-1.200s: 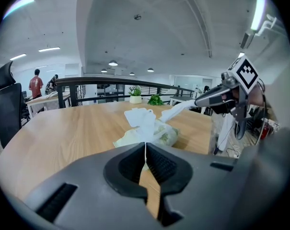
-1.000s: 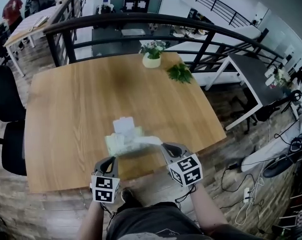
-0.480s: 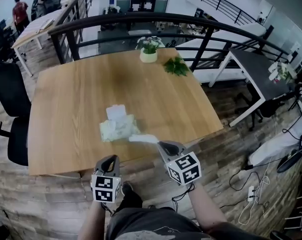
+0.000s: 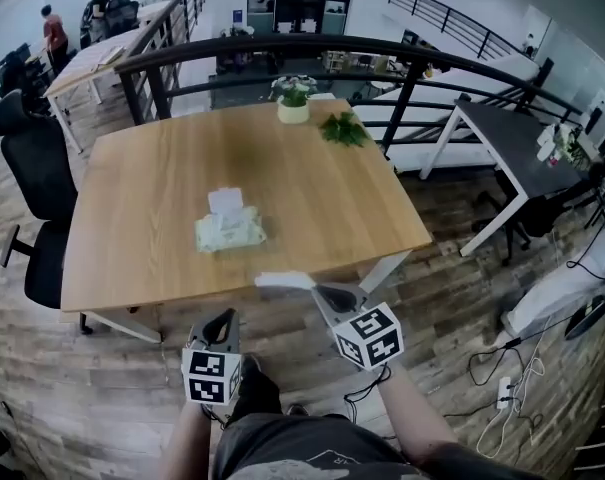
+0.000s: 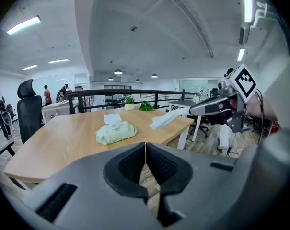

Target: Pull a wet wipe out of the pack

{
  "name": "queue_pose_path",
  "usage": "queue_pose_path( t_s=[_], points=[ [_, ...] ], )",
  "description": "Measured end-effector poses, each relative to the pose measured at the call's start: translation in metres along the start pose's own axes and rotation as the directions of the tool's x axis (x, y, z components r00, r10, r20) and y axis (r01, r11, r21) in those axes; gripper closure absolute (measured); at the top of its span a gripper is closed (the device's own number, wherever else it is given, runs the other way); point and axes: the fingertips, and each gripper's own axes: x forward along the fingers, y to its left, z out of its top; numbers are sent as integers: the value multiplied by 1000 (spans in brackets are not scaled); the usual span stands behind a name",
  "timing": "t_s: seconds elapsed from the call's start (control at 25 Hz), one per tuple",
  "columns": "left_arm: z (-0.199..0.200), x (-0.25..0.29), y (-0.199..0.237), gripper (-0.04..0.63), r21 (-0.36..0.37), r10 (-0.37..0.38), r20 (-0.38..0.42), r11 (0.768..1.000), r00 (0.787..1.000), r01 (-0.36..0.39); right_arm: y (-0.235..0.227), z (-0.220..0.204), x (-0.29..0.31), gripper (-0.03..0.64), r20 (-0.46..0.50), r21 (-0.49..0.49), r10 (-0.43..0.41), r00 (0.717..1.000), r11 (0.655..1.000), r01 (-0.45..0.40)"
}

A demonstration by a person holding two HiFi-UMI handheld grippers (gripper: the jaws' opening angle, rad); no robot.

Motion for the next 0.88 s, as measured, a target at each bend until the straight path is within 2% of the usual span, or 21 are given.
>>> queue_pose_path(
  t_s=[0.24, 0.4, 0.68, 0.88],
  points=[
    [-10, -46, -43, 580, 39, 15, 13, 999, 1000, -15, 26, -21, -39, 589, 14, 0, 49, 999, 999, -49],
    [-14, -67, -59, 580, 33, 23, 32, 999, 999, -24, 42, -33, -58, 589, 10, -10, 59, 998, 998, -59],
    [-14, -93, -65, 580, 34, 21, 76, 999, 997, -23, 62, -47, -78, 589, 5, -3, 36, 999, 999, -36],
    [-23, -126, -61, 580, 25, 4, 100, 1000, 995, -7, 94, -47, -90, 589, 9, -13, 10, 1000, 1000, -10]
  ],
)
